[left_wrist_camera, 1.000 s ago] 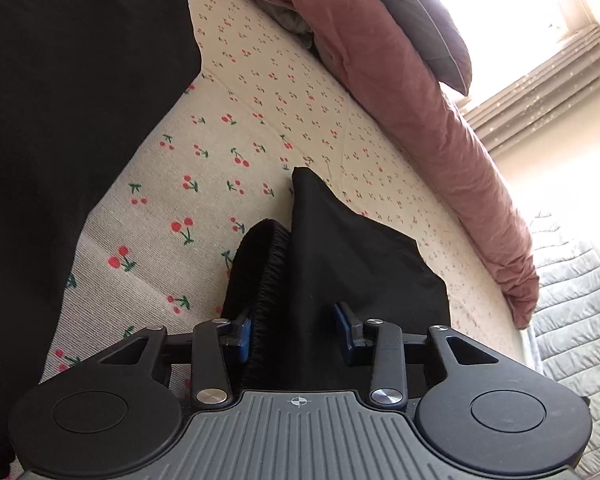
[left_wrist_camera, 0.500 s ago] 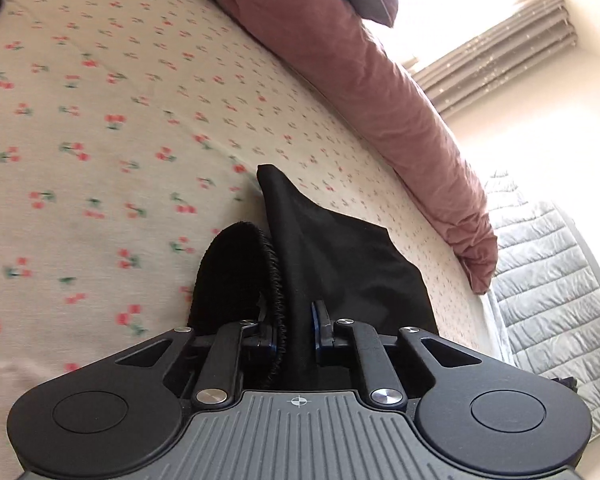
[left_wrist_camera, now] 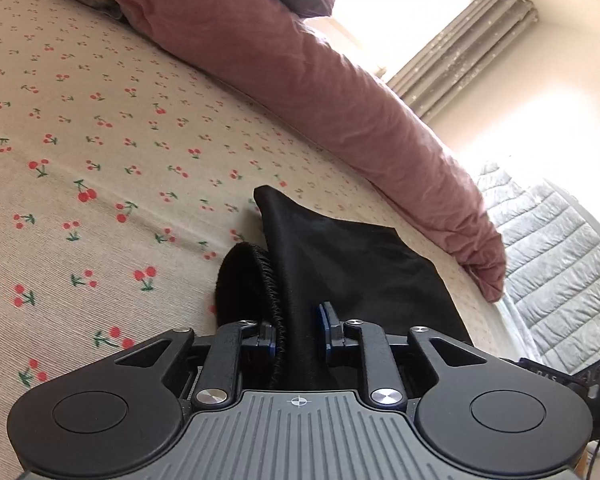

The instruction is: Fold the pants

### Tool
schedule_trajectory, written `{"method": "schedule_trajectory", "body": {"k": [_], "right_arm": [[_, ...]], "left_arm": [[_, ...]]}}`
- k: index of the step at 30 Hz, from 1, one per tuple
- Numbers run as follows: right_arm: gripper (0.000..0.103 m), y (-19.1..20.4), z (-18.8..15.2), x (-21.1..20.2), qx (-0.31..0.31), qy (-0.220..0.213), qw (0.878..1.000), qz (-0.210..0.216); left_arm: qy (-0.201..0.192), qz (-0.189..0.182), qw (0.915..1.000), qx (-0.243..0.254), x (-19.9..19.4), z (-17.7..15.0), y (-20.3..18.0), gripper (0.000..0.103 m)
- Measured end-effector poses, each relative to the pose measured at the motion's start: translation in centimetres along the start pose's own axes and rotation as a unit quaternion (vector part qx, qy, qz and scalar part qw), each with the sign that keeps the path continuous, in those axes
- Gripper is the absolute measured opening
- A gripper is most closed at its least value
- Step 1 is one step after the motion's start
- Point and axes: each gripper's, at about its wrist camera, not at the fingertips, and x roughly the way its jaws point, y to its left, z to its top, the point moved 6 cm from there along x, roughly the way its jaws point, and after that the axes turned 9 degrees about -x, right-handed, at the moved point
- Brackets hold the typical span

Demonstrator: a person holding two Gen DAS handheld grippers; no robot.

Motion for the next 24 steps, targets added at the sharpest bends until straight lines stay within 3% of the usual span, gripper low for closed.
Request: {"method": "schedule_trajectory", "body": {"k": [1, 4, 6, 12, 18, 22, 24], "right_arm": [[0.034, -0.6, 0.1, 0.4, -0.001, 0.001, 1.0, -0.026], [0.043, -0.9, 0.1, 0.4, -0.016, 0.005, 0.999, -0.049], [0.043, -0.5, 0.4, -0.5, -0.037, 0.009, 0.998, -0.054], [0.049, 1.7, 0.5, -3.5, -0.107, 0.0, 0.992, -0.069], [0.049, 3.6, -1.2, -3.8, -0.138, 0.022, 0.988, -0.073], [0.049, 4.5, -2.5, -3.9, -0.158, 0.035, 0.984, -0.076], [0.05, 5.0, -3.0, -4.2, -0.173, 0.035, 0.981, -0.079]], "left_arm": [[-0.003, 0.009, 0.9999, -0.005, 0.0, 0.3, 0.4, 0.034], [-0.026, 0.039, 0.9987, 0.021, -1.7, 1.2, -0.1, 0.044], [-0.032, 0.036, 0.998, 0.04, -3.1, 1.7, -0.7, 0.045], [0.002, 0.022, 0.997, 0.074, -5.2, 0.7, -2.4, 0.042], [0.049, 0.051, 0.9918, 0.106, -5.3, -2.4, -3.2, 0.026], [0.031, 0.078, 0.9874, 0.134, -5.7, -3.4, -3.1, 0.007], [0.013, 0.084, 0.986, 0.144, -6.3, -3.2, -3.5, 0.007]]}}
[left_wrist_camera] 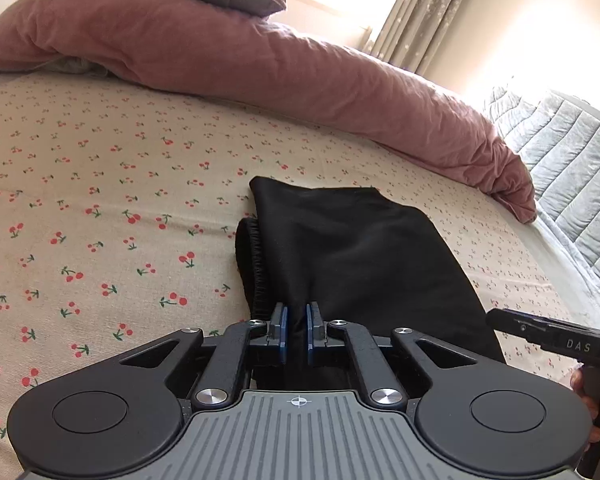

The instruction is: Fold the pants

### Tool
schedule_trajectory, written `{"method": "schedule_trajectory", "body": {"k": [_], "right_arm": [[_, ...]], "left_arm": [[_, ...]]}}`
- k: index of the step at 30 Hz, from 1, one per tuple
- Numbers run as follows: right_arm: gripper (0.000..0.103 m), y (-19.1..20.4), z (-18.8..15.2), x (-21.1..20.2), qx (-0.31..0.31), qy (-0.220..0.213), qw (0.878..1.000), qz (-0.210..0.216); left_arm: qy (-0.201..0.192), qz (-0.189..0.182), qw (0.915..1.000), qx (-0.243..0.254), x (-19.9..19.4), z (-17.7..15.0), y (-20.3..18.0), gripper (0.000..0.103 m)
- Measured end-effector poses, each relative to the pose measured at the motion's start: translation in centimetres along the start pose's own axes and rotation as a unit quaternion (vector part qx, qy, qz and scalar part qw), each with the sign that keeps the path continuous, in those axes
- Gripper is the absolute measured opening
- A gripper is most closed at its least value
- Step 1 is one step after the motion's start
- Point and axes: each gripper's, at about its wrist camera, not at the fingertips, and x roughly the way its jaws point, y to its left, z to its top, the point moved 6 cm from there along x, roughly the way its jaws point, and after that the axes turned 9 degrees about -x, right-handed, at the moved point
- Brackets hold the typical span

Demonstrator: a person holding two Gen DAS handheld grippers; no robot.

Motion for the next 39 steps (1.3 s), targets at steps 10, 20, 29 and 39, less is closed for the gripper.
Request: {"method": "schedule_trajectory", "body": {"k": [10, 20, 29, 39], "right_arm": [[0.055, 3.2, -0.7, -2.7, -0.085, -0.012, 0.996, -0.001], [0.054, 5.2, -5.0, -1.0, -0.148, 0.057, 0.987, 0.008], [0.059, 2.8, -6.7, -4.0, -0.114, 0.091, 0.989, -0.006], [0.092, 3.3, -5.5, -7.4, -0.035, 0.087, 0.992, -0.088]], "left_arm": [[-0.066, -0.009, 0.9937, 0.091, -4.7, -0.7, -2.8, 0.018], [0.061, 0.004, 0.9843, 0.166, -1.7, -7.5, -2.3, 0.017], [0.065, 0.0, 0.9832, 0.17, -5.4, -8.3, -1.1, 0.022], [0.031, 0.112, 0.9832, 0.141, -7.5, -7.5, -4.4, 0.091]]}}
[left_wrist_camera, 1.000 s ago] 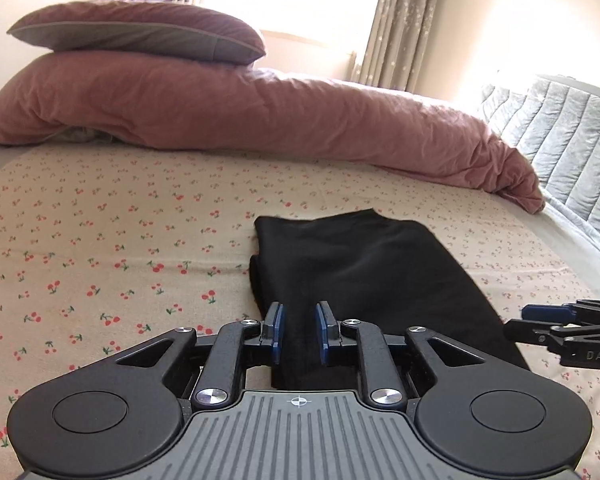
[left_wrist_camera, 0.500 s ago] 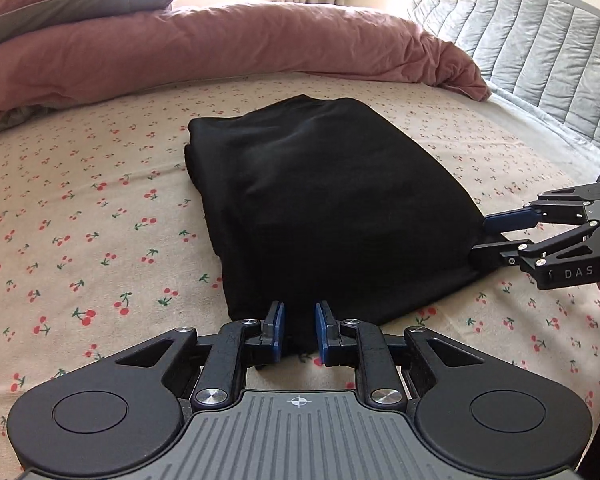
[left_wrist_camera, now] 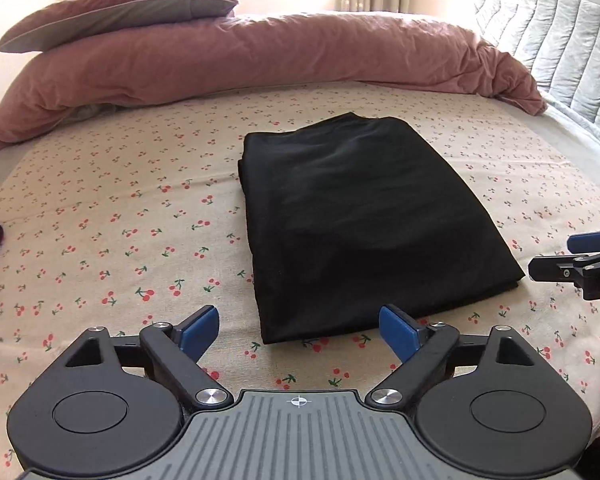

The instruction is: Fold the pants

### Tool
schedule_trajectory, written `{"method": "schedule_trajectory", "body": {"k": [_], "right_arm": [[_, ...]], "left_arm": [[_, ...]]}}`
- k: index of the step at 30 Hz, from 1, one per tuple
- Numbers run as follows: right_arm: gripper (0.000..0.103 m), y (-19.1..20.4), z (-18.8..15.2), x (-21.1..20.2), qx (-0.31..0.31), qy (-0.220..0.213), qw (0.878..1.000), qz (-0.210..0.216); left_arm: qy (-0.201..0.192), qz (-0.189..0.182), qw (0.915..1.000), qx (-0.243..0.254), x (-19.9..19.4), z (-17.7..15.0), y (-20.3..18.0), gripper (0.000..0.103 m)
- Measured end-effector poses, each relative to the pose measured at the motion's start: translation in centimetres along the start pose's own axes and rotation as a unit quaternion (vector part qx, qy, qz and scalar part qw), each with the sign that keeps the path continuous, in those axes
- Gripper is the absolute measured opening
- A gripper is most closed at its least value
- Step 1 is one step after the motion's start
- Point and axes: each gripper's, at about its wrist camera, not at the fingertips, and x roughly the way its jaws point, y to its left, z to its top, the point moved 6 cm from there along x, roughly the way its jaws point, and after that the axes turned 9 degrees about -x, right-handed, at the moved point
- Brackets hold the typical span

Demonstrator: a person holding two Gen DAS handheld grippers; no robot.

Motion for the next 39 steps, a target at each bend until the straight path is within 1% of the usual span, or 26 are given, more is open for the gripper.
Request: {"method": "schedule_trajectory", "body": {"k": [2, 5, 6, 8, 10, 14, 18, 20, 32, 39], "right_arm": [[0.095, 0.4, 0.0, -0.6, 0.004, 0.004, 1.0, -0.028], [0.099, 1.3, -0.2, -1.5, 0.007, 0.001, 0.999, -0.052], [0.102, 1.7, -0.4, -1.7, 0.008, 0.005, 0.998, -0.055], [0.102, 2.1, -0.6, -1.9, 0.016, 0.008, 0.998, -0.054], [0.102, 2.4, -0.7, -2.0, 0.023, 0.004, 0.998, -0.053], [0.102, 3.0, -1.1, -2.0, 0.019, -0.009, 0.997, -0.07], [0.102, 3.6, -1.2, -1.6, 0.002, -0.014, 0.997, -0.081], [0.102, 3.8, -1.1, -1.5, 0.0, -0.013, 0.996, -0.084], [0.102, 4.2, -1.4, -0.9, -0.005, -0.006, 0.997, -0.081], [0.102, 4.3, -1.4, -1.0, -0.009, -0.01, 0.996, -0.083]], "left_arm": [[0.002, 0.025, 0.9996, -0.011, -0.3, -0.1, -0.4, 0.099], [0.013, 0.046, 0.9983, -0.035, -0.6, -0.4, -0.8, 0.101], [0.017, 0.05, 0.9978, -0.041, -0.6, -0.6, -0.9, 0.102], [0.021, 0.061, 0.9966, -0.051, -0.7, -1.0, -1.0, 0.103], [0.018, 0.077, 0.9954, -0.053, -0.8, -1.3, -1.1, 0.103], [0.009, 0.103, 0.9934, -0.051, -0.7, -2.1, -1.2, 0.103], [0.009, 0.1, 0.9929, -0.064, -0.7, -2.6, -1.2, 0.103], [0.009, 0.098, 0.9932, -0.063, -0.7, -2.7, -1.4, 0.103], [0.006, 0.097, 0.9931, -0.065, -0.7, -2.8, -1.3, 0.103], [0.005, 0.096, 0.9934, -0.063, -0.7, -2.8, -1.4, 0.103]]}}
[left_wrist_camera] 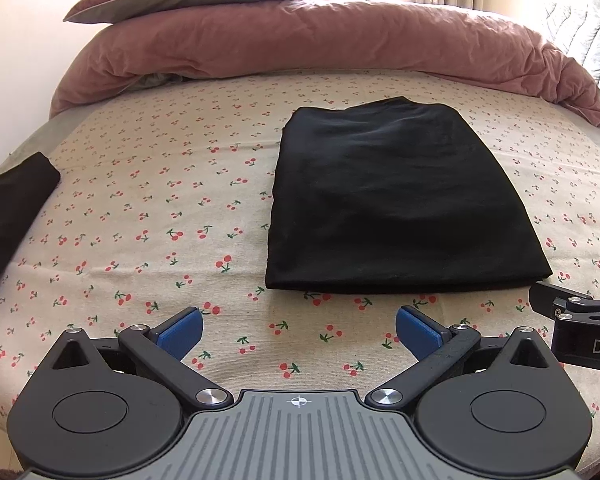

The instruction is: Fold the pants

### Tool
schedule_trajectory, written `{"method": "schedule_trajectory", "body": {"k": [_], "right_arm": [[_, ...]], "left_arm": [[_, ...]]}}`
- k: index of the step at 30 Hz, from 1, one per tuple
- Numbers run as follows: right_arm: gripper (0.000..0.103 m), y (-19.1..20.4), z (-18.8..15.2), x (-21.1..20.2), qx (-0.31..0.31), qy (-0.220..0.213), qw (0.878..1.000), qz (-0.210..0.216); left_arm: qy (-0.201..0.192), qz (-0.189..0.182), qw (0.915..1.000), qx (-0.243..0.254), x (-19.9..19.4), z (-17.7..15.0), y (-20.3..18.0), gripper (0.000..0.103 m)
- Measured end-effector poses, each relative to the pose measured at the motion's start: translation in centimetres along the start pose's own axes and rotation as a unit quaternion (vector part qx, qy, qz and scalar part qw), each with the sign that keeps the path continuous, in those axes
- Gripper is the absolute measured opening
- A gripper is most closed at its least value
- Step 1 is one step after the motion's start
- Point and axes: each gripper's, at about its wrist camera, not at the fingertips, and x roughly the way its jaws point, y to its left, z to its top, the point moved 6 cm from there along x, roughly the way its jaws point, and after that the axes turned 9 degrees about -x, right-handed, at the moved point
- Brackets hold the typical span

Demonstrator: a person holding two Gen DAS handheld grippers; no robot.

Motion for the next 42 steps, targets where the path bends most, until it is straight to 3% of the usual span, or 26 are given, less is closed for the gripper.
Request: {"method": "schedule_trajectory", "body": {"k": [42], "right_arm": [[0.102, 0.32, 0.01, 0.31, 0.0, 0.003, 1.0, 0.001]], "left_arm": [[-0.001, -0.002, 1.0, 0.003, 0.02, -0.04, -0.1, 0.103]]}}
